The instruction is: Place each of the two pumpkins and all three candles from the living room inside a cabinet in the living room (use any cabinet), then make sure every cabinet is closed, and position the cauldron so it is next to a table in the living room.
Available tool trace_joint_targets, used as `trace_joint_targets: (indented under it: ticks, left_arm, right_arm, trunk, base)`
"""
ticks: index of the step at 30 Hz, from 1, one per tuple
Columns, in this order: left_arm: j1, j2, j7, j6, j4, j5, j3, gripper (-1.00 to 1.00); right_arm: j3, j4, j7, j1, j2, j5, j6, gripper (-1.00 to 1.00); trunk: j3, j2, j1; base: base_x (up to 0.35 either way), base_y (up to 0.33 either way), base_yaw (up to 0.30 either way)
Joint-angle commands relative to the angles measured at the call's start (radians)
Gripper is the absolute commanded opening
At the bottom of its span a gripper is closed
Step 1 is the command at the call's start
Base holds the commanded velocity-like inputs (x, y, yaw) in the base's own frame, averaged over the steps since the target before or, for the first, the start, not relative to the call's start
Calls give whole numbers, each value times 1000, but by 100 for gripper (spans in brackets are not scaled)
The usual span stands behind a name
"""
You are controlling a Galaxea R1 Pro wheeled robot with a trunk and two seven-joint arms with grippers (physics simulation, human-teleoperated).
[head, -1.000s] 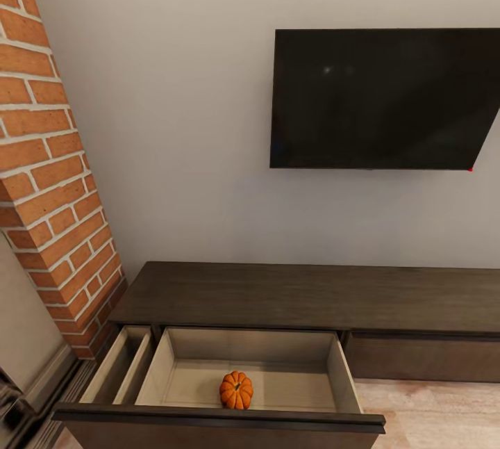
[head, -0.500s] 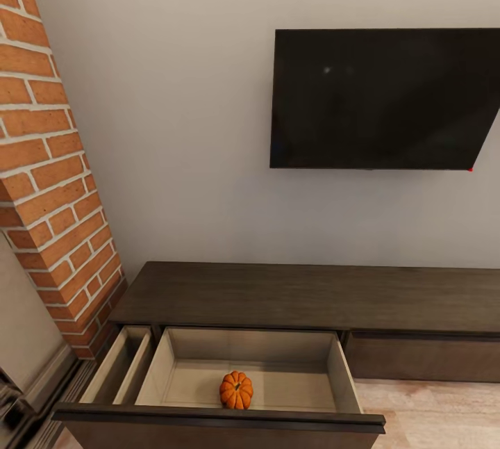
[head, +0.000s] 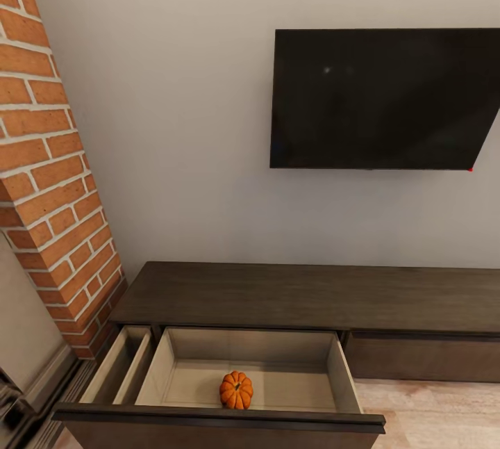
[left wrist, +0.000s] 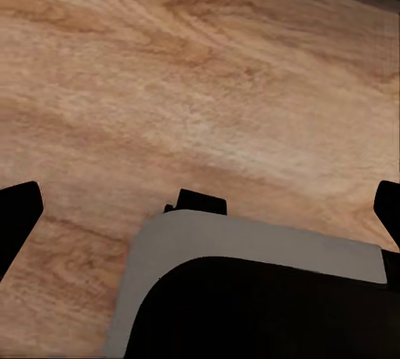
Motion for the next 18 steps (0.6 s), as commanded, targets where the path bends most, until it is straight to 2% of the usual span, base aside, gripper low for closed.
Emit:
trace_joint_targets:
  ticks: [1, 2, 3, 9, 18]
  left_arm:
    - [-1, 5, -6, 3, -2, 17, -3, 100]
    - [-1, 11, -6, 9, -2, 23, -3, 100]
    - [-1, 16, -6, 268, -2, 59, -3, 100]
    - [-1, 26, -6, 214, -2, 59, -4, 100]
    - [-1, 26, -6, 205, -2, 59, -5, 100]
  right_arm:
    - [-9, 2, 2, -1, -1, 6, -6, 100]
    - [-9, 2, 2, -1, -1, 6, -6, 100]
    - [-9, 2, 2, -1, 0, 5, -7, 100]
    - [-8, 2, 2, -1, -1, 4, -8, 100]
    - [-8, 2, 1, -1, -1, 5, -9, 100]
  trunk:
    - [-1, 0, 0]
    - [-1, 0, 0]
    - [-1, 0, 0]
    - [-1, 0, 0]
    - [-1, 0, 0]
  base:
    - [0, 0, 58]
    - [0, 0, 135]
    - [0, 0, 189]
    - [0, 0, 249]
    - [0, 0, 283]
